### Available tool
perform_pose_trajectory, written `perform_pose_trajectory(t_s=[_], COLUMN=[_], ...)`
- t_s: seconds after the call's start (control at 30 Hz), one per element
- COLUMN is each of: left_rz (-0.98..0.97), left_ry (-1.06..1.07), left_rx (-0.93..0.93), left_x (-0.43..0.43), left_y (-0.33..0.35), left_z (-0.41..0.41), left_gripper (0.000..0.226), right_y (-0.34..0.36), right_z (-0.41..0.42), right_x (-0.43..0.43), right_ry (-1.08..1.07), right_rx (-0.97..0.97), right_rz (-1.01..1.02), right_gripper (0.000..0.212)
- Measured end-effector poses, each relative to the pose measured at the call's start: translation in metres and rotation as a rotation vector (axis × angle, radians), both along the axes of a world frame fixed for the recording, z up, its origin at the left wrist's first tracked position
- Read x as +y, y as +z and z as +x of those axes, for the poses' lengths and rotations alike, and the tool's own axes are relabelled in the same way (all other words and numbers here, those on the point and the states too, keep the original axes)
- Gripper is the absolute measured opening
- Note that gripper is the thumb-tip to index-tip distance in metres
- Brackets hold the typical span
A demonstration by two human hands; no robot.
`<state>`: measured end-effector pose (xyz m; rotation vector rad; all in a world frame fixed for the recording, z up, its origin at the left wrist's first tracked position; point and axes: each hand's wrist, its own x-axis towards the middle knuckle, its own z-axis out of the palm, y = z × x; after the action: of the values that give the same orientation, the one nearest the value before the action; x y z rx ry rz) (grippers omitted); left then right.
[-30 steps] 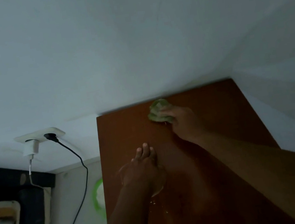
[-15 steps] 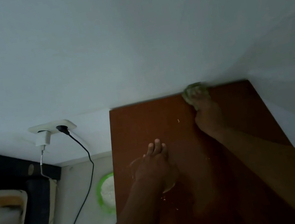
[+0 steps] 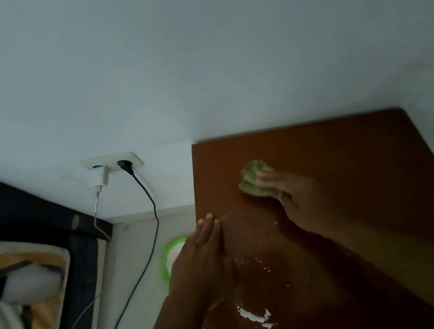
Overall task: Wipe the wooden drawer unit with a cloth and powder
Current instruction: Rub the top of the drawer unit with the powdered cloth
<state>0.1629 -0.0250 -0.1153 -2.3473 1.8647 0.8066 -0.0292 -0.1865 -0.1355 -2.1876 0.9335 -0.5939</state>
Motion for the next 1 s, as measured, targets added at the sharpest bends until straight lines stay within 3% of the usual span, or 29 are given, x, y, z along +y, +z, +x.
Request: perform_pose_trajectory(t_s=[0.07,0.2,0.37,0.57,0.67,0.77,0.87,0.93,1.0], left_rz=[0.009,-0.021,-0.01,0.002,0.002,-0.047,-0.173,-0.263,-0.305], left_ry=[0.018,0.064,0.026,0.043,0.033,0.019,0.043,0.103,0.157], left_rx=[0.004,0.039,0.036,0.106,0.123,0.117,0.113,0.115,0.112], left_x=[0.012,0.013,0.011,0.009,0.009,0.02,0.042,0.054,0.06], left_y=[-0.001,-0.006,-0.009,-0.007,-0.006,-0.004,-0.005,-0.007,-0.01], left_z=[0.006,0.0,0.008,0.011,0.012,0.011,0.008,0.01,0.013], left_gripper=[0.09,0.076,0.071,0.07,0.071,0.074,0.061,0.038,0.027], right_y=[-0.001,-0.024,-0.037,-0.014,0.005,0.016,0.009,-0.003,-0.007], right_z=[0.027,0.071,0.088,0.029,0.011,0.033,0.073,0.084,0.074], right_x=[-0.042,-0.094,-0.048,0.065,0.069,0.031,0.005,0.025,0.06], right_ry=[-0.081,-0.122,0.109,0.314,0.293,0.114,0.042,0.114,0.202], right_rx=[-0.021,0.158,0.15,0.146,0.137,0.068,0.155,0.244,0.222], right_rz=[-0.1,-0.042,-0.168,-0.043,0.038,0.007,-0.004,-0.014,-0.122], right_gripper=[0.05,0.058,0.06,0.047,0.04,0.036,0.051,0.061,0.055])
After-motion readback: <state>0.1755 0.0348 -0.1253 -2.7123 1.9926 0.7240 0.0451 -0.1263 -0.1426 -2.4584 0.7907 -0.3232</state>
